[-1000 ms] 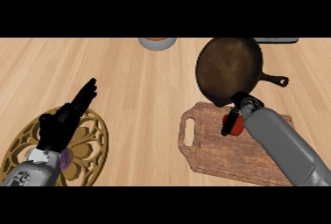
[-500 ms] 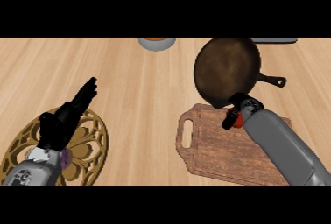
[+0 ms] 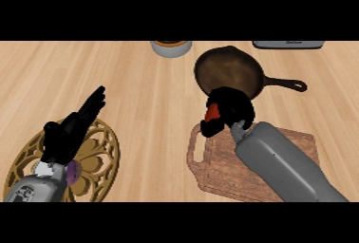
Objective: Pick the bell pepper from the cutting board and place it in the pan
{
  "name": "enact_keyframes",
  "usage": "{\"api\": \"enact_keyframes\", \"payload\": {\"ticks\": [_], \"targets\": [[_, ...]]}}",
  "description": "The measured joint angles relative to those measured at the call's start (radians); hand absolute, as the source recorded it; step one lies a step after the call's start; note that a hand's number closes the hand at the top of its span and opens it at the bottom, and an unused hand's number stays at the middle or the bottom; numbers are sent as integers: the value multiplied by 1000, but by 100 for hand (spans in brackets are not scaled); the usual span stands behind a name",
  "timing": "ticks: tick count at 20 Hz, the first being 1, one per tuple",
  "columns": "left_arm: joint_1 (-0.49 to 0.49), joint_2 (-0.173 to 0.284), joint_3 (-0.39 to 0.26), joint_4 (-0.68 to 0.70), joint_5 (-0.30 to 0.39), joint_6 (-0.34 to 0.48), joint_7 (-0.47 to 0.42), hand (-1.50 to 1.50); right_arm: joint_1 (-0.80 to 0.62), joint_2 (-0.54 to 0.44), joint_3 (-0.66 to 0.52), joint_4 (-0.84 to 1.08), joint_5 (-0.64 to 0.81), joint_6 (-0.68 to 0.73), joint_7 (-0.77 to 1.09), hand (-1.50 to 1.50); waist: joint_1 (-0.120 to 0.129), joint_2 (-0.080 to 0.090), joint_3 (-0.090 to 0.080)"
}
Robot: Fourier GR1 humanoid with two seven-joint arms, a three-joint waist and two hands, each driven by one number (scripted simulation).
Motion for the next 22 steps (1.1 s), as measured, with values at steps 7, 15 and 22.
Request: {"api": "enact_keyframes", "payload": {"ticks": [7,15,22], "targets": [[13,0,10,13,3,7,11,0,-50,57,158,-239,358,-365,-106,150,-40,-31,4],[31,5,34,5,1,25,0,0,145,84,310,-397,814,-763,-93,150,-82,-7,5],[29,5,30,-23,-2,18,-5,0,462,101,340,-411,1113,-1115,-113,150,-56,21,4]]}}
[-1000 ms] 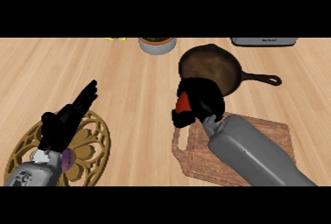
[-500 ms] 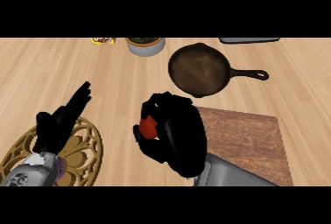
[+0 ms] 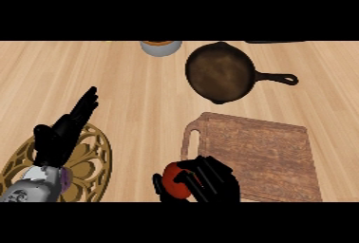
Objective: Pick the bell pepper from the cutting board and place it in the pan
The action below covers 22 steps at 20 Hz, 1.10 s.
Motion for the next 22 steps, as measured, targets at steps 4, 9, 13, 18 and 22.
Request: {"api": "enact_keyframes", "payload": {"ticks": [4,9,13,18,22], "targets": [[-20,-7,-6,0,-7,-8,4,0,81,-42,-56,55,7,-192,-27,150,29,11,-2],[-24,-13,-8,15,-15,-28,-12,0,60,-20,-167,162,-24,-300,-52,150,49,16,-3],[-54,-24,-5,38,-18,-39,-6,0,-32,-32,-264,245,-95,-346,-49,150,59,18,-3],[-72,-36,1,46,-27,-46,-3,0,-156,-115,-314,313,-232,-382,-38,150,68,20,-3],[-72,-45,-1,37,-37,-51,-5,0,-255,-156,-325,392,-329,-404,-48,150,79,23,-2]]}}
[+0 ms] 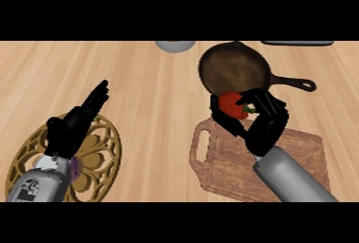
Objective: Pick the bell pepper from the cutting board and place it in the pan
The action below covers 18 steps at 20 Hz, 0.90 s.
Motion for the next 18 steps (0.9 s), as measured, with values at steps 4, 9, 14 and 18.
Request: {"api": "enact_keyframes", "payload": {"ticks": [4,9,14,18], "targets": [[-3,-6,3,1,-2,-10,-1,0,-57,-54,8,31,-99,-15,-13,150,6,3,1],[12,-6,7,-6,-5,-25,-13,0,-125,-116,17,64,-206,-28,-34,150,13,5,1],[-7,-21,-11,-13,-18,-23,1,0,-174,-158,83,128,-385,10,55,-150,32,12,1],[-6,-30,-25,-26,-24,-28,4,0,-243,-206,180,148,-523,15,70,-150,52,18,2]]}}
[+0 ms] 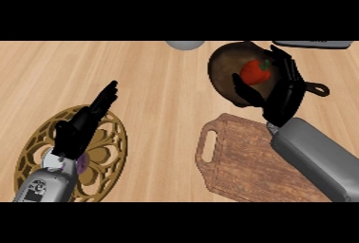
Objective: Pick the bell pepper from the cutting board and place it in the pan
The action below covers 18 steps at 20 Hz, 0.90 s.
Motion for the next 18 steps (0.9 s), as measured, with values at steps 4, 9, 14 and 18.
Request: {"api": "enact_keyframes", "payload": {"ticks": [4,9,14,18], "targets": [[-20,-9,-2,-3,1,1,19,0,-46,-28,39,-45,-82,-22,-27,-150,9,6,2],[-18,-8,2,-3,3,-1,14,0,-83,-33,-3,-168,-123,-41,-71,-150,12,11,7],[-17,-12,4,-4,-1,4,7,0,-83,-29,-47,-318,-157,-49,-103,-150,7,15,12],[-16,-17,4,-6,-2,8,3,0,-45,-38,-38,-427,-174,-51,-131,-150,2,20,15]]}}
